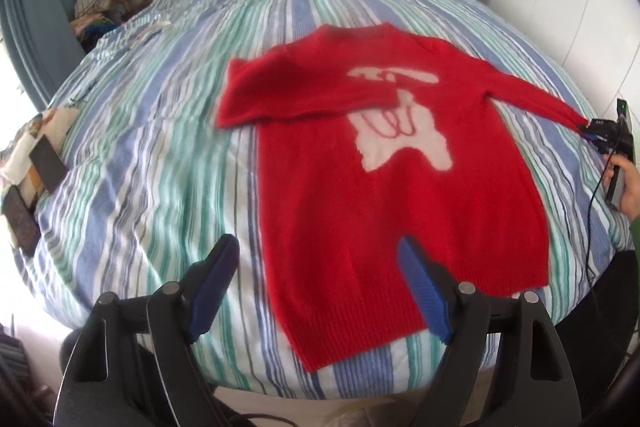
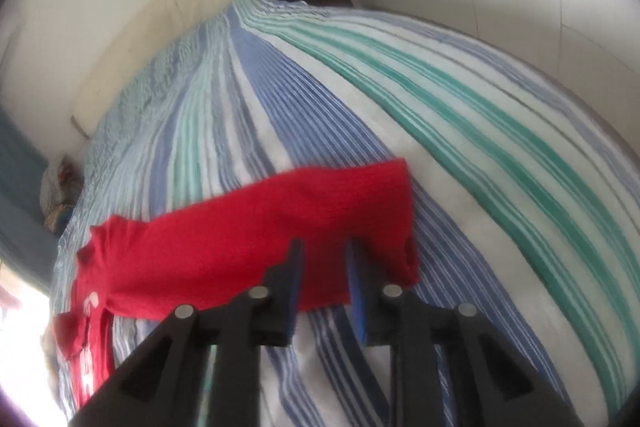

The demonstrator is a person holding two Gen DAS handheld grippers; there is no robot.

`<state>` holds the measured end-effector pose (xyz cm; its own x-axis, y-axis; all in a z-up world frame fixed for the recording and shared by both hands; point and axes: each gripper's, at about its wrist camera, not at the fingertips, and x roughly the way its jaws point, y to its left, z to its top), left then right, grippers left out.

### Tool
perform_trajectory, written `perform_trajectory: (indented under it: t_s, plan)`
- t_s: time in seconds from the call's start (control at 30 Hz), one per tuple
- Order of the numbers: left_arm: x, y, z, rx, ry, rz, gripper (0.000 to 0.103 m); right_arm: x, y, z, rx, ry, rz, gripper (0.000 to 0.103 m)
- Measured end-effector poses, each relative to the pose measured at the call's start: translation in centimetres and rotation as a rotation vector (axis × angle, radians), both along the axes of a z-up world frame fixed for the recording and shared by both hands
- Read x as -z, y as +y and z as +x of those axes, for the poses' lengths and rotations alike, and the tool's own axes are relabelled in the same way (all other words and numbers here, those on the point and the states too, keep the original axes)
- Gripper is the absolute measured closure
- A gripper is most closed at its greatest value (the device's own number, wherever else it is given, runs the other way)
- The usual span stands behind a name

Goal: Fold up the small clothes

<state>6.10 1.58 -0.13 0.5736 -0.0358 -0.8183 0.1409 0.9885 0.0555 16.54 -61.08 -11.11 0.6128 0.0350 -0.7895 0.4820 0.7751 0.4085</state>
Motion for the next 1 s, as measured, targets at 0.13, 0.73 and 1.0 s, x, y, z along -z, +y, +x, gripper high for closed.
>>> perform_trajectory:
  t_s: [0.13,0.73,1.0]
  plan:
    - [-2.2,-1.4,3.7,0.128,-0.086,0.062,0.012,-1.9,0.4,-1.1,0.050,-0.005,-0.149,0.088]
    - [11.1,-10.4,22.0,0.543,0.074,0.227,0.056,-8.1,13.2,-7.6,-0.188,-0.257,-0.351,0.058]
    - [2.6,2.6,23.3,0.071,-0.066,-0.122,0.098,-7.9,14.3,-7.6,-0.214,-0.252,-0.387,0.058]
